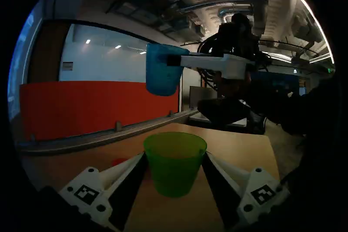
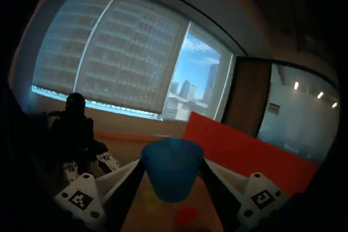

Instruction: Pour water

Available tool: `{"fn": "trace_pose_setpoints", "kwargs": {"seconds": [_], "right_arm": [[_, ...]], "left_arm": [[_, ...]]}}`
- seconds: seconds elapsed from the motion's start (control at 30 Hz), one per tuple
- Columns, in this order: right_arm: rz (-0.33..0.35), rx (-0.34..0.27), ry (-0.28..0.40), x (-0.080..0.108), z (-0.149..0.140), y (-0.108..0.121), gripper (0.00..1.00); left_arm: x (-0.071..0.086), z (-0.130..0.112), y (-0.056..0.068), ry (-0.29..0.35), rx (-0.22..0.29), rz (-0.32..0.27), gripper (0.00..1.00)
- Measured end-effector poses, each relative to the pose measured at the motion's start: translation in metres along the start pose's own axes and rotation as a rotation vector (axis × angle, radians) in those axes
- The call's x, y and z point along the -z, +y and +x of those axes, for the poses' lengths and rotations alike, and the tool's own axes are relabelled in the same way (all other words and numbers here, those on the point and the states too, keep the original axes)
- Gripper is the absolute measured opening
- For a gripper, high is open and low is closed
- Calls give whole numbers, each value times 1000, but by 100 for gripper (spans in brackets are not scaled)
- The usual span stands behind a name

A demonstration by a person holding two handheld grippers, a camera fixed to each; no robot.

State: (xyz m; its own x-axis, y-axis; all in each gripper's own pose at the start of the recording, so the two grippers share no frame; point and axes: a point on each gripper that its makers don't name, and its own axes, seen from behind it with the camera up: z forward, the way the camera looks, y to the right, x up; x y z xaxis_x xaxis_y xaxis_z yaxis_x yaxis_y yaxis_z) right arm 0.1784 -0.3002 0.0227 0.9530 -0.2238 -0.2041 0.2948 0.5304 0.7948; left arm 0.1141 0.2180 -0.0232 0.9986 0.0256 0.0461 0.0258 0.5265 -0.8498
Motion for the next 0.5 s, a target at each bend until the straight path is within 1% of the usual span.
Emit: {"fn": "trace_pose_setpoints", "kwargs": {"seconds": [0.1, 0.2, 0.3, 0.5], "right_arm": [[18, -91, 11, -1, 0, 0, 89], [23, -150, 21, -1, 1, 2, 89], [21, -175, 20, 0, 0, 5, 89], [9, -169, -5, 4, -10, 6, 90]], "left_arm": [[0, -1, 0, -3, 1, 1, 84], [0, -1, 0, -7, 1, 0, 85], [0, -3, -1, -13, -2, 2, 84], [0, -6, -5, -31, -8, 9, 85]]}}
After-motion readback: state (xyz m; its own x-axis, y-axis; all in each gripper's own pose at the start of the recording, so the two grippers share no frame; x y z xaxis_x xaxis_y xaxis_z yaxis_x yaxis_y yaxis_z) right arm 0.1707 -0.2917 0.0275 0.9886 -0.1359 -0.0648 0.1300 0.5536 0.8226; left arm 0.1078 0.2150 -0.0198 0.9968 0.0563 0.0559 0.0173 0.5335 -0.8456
